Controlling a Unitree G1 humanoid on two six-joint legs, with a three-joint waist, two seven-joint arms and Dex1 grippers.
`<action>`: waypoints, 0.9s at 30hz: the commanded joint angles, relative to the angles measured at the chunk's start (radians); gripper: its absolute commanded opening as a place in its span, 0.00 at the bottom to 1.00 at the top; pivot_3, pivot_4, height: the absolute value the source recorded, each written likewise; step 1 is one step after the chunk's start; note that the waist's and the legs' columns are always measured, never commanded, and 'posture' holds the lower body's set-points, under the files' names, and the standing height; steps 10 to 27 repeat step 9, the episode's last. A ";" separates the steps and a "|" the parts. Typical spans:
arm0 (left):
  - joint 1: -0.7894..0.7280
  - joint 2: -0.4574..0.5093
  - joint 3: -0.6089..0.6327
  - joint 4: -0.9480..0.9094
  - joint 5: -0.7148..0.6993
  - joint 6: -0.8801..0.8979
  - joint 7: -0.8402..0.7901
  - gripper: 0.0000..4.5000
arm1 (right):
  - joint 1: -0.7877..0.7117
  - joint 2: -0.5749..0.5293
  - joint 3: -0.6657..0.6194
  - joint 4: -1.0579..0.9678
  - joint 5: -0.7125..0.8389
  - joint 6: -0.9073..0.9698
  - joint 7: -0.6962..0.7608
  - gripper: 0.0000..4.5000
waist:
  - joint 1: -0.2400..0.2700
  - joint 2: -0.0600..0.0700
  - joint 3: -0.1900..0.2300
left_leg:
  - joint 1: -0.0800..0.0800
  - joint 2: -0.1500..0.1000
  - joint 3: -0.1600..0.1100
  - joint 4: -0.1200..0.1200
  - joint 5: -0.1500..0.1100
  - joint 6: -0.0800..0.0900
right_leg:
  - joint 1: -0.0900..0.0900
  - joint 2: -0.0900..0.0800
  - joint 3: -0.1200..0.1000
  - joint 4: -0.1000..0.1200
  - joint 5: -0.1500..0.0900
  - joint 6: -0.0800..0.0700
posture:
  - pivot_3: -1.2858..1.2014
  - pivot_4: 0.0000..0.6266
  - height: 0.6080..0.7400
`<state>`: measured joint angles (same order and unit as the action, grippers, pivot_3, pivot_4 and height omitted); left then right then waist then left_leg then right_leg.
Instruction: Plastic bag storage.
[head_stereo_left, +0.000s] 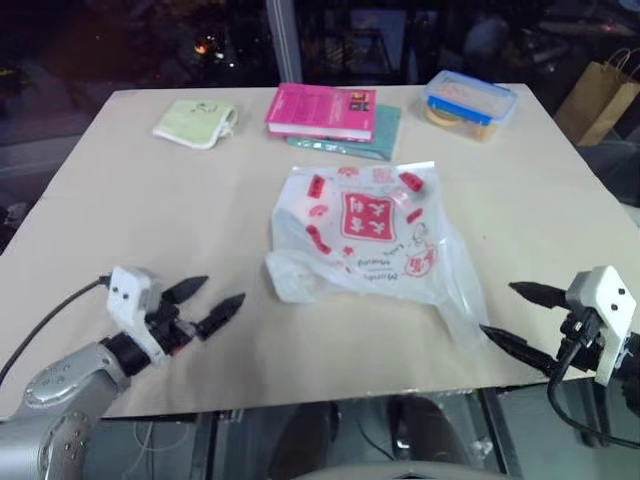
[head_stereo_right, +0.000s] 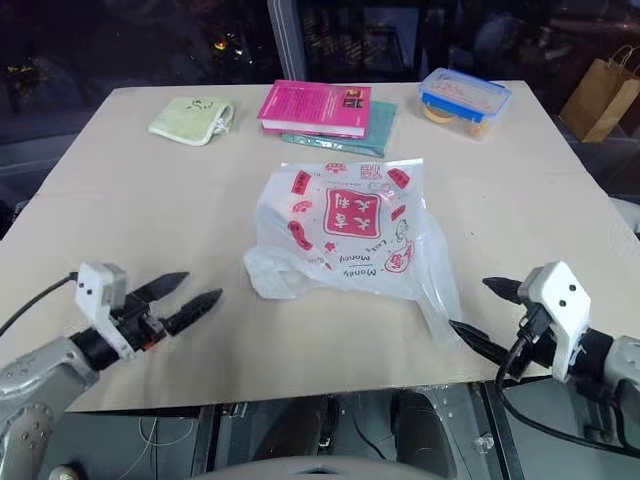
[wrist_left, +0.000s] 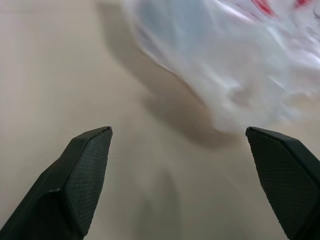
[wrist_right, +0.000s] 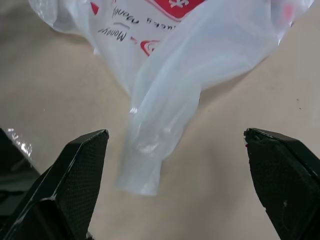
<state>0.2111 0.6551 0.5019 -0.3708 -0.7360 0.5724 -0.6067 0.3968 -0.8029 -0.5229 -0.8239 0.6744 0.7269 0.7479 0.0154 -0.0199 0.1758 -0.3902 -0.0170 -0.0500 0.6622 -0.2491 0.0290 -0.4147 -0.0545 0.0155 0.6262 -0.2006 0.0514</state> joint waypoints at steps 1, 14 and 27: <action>-0.142 0.018 0.038 0.070 -0.024 0.013 0.050 1.00 | 0.050 0.001 0.023 0.040 -0.115 -0.103 0.011 0.99 | 0.001 0.000 0.000 | -0.001 0.000 -0.001 0.002 0.000 0.000 | 0.000 0.000 -0.002 0.000 0.000 0.000 | 0.52 0.24 1.00; -0.214 0.114 0.002 0.182 0.023 -0.001 -0.094 1.00 | 0.131 0.035 0.026 0.168 -0.218 -0.269 0.077 0.99 | -0.013 -0.001 0.000 | -0.002 0.000 0.004 0.004 -0.003 0.002 | -0.001 0.002 0.003 0.000 0.001 -0.002 | 0.52 0.24 1.00; -0.214 0.114 0.002 0.182 0.023 -0.001 -0.094 1.00 | 0.131 0.035 0.026 0.168 -0.218 -0.269 0.077 0.99 | -0.013 -0.001 0.000 | -0.002 0.000 0.004 0.004 -0.003 0.002 | -0.001 0.002 0.003 0.000 0.001 -0.002 | 0.52 0.24 1.00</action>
